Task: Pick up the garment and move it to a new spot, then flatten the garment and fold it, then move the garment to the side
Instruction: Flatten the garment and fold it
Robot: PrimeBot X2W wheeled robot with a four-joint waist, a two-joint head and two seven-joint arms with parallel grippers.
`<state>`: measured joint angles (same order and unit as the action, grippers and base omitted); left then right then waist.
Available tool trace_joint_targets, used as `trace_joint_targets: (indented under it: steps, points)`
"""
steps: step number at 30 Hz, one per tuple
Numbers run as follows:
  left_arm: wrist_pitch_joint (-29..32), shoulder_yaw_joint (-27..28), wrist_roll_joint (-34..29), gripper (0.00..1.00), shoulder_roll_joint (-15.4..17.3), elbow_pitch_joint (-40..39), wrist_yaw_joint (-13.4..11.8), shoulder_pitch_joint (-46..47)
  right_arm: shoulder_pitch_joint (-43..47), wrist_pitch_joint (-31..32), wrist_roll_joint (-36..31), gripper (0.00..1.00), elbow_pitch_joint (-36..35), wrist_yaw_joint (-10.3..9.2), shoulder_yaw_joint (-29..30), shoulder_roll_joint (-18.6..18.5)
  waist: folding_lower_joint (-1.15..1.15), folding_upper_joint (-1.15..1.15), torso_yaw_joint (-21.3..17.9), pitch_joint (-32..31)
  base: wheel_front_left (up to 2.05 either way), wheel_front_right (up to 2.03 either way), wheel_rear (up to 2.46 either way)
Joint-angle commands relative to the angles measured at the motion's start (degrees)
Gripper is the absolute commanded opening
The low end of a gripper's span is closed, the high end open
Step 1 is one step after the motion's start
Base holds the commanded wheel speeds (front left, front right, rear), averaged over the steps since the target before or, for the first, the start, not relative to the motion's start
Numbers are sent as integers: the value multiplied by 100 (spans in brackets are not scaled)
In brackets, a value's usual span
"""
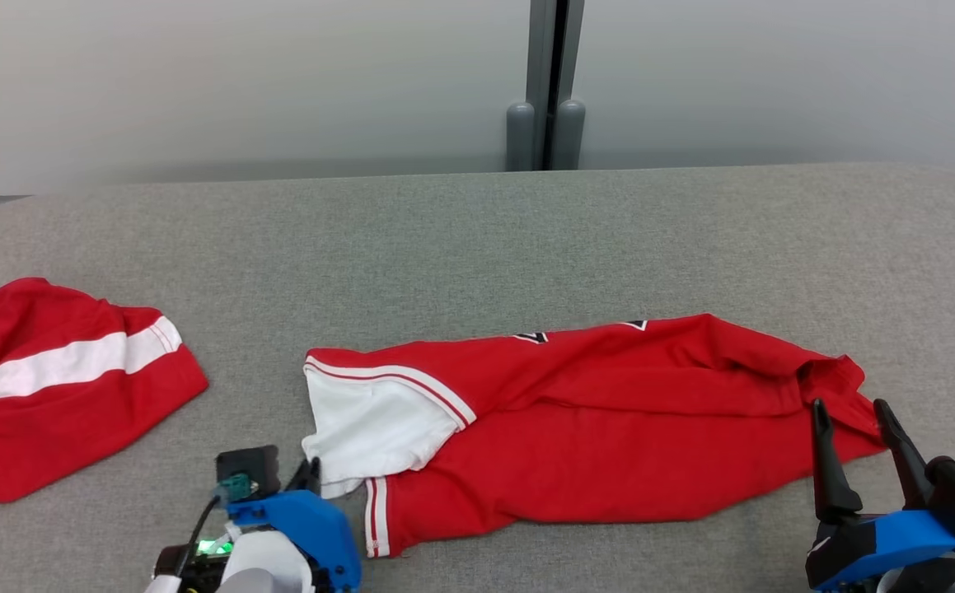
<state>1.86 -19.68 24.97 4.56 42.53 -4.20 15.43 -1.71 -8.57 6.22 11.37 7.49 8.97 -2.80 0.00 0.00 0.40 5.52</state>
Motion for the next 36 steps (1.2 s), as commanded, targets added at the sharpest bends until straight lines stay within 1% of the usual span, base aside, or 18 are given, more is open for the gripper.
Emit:
trace_joint_targets:
  steps: [1,5,9,14,16,18,21,26,30,33,36]
  points:
    - [-161,106,61,0,71,-52,-51,106,-47,4,28,100,-7,1,10,-18,0,0,32,0,0,0,0]
    - [-467,356,346,0,46,-562,51,-53,-38,26,53,100,-38,1,51,-19,0,0,104,-7,0,0,0]
    - [-313,513,666,0,102,-1395,155,-493,3,165,135,100,-41,1,113,-18,0,0,179,2,0,0,0]
    - [254,453,819,0,264,-2531,46,-1197,14,648,137,100,50,1,174,-19,0,0,270,31,0,0,0]
    - [388,447,878,0,286,-2859,-23,-1399,-60,944,111,100,155,1,210,-19,0,0,305,57,0,0,0]
    - [462,377,805,0,314,-3046,-97,-1514,-204,1297,85,100,321,2,235,-18,0,0,316,85,0,0,0]
    - [482,294,758,0,260,-3151,-147,-1511,-544,1720,5,100,643,2,268,-18,0,0,319,140,0,0,0]
    - [385,200,703,0,183,-3065,-162,-1330,-1288,2065,-314,100,1423,1,434,-19,0,0,309,219,0,0,0]
    - [339,142,682,0,167,-2969,-105,-1206,-1821,2206,-563,100,2171,1,599,-18,0,0,351,270,0,0,0]
    - [310,118,664,0,160,-2891,-87,-1131,-2126,2158,-771,100,2617,1,696,-20,0,0,401,287,0,0,0]
    - [285,104,685,0,153,-2827,-84,-1094,-2295,2094,-1021,100,2966,1,942,-23,0,0,444,284,0,0,0]
